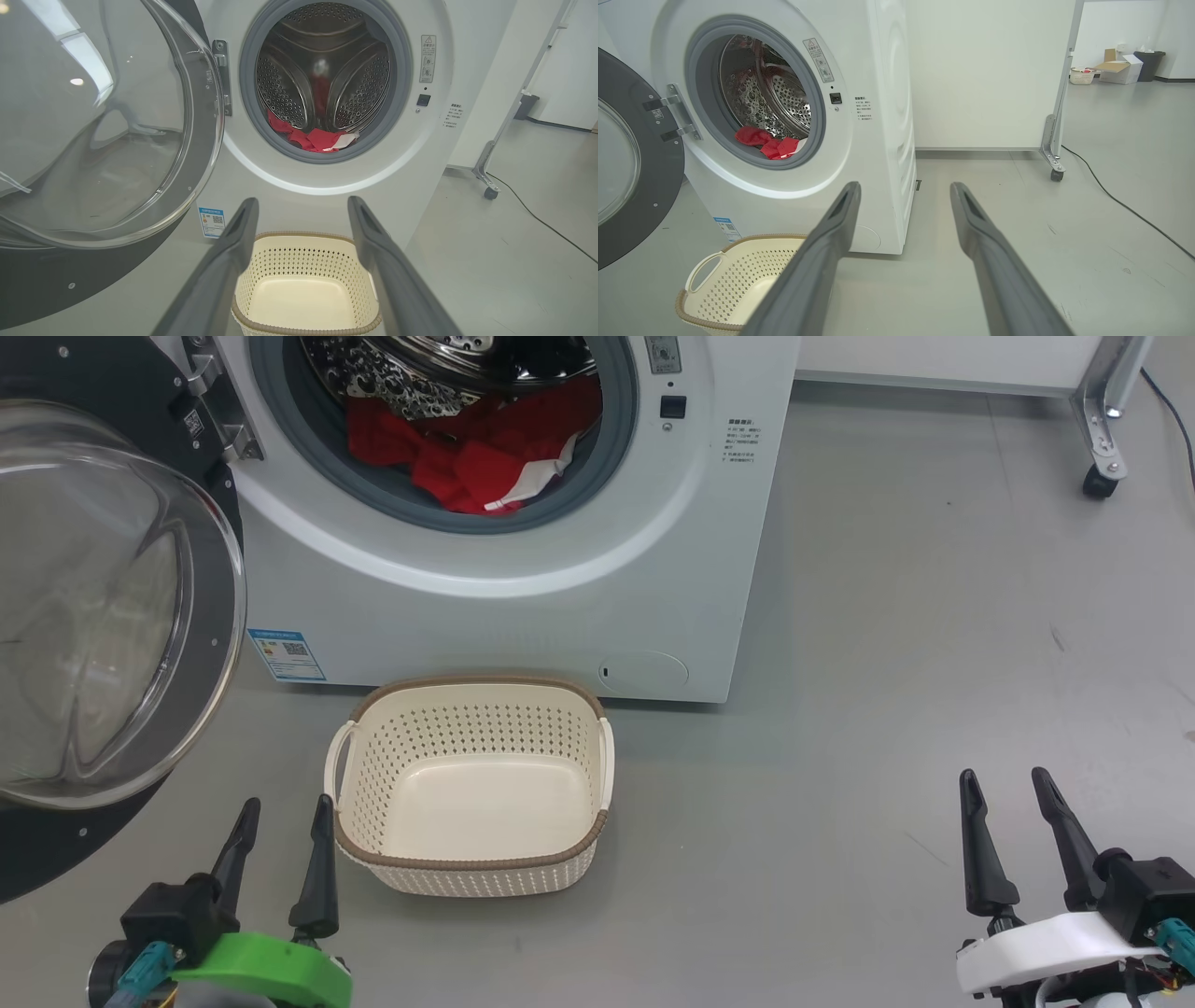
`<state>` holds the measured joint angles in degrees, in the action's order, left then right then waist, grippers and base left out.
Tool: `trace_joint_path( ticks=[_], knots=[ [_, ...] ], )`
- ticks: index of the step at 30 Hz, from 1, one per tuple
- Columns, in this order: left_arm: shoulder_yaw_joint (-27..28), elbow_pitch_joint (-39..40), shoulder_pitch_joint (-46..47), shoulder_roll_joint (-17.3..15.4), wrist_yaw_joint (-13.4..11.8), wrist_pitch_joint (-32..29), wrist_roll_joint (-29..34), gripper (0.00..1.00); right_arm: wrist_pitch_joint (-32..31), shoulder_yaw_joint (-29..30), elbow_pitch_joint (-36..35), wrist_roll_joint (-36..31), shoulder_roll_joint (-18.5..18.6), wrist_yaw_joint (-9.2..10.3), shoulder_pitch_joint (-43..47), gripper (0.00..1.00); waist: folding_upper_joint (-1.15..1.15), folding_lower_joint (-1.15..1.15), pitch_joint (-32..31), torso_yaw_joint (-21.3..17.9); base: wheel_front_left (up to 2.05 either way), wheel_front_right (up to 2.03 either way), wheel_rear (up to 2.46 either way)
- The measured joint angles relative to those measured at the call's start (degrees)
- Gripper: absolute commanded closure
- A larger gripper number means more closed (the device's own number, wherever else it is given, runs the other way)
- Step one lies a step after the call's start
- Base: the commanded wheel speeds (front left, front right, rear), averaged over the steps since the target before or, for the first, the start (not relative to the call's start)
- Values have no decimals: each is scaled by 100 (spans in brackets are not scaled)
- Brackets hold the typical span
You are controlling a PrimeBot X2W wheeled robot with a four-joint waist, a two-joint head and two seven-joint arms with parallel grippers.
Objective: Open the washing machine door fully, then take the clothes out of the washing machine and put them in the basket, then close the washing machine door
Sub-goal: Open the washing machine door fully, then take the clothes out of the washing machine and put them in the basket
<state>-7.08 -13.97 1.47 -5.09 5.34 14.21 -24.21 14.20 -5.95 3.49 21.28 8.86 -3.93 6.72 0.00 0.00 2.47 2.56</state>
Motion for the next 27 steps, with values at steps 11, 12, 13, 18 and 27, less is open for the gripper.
trace_joint_path(
  ticks=[11, 12, 13, 18, 27],
  knots=[
    [-24, 52, -2, -1, 0, -4, -71, 0, 0, 9, 0, -34, -16, 2, -1, 0, 0, 0, 46, -1, 0, 0, 0],
    [-31, 54, -2, 0, 1, -10, -114, 0, 0, 11, 0, -34, -21, 2, -1, 0, 0, 0, 49, -2, 0, 0, 0],
    [-37, 56, -2, 1, 1, -12, -155, 0, 0, 13, 0, -34, -26, 2, -1, 0, 0, 0, 52, -2, 0, 0, 0],
    [-55, 96, -3, 27, 35, -111, -369, 0, 0, 14, 0, -34, -32, 2, -1, 0, 0, 0, 63, 1, 7, -7, 0],
    [-59, 164, -5, 26, 54, -164, -459, 0, 0, 15, 2, -34, -67, 2, -1, 0, 0, 0, 72, 7, 35, -35, 0]
  ],
)
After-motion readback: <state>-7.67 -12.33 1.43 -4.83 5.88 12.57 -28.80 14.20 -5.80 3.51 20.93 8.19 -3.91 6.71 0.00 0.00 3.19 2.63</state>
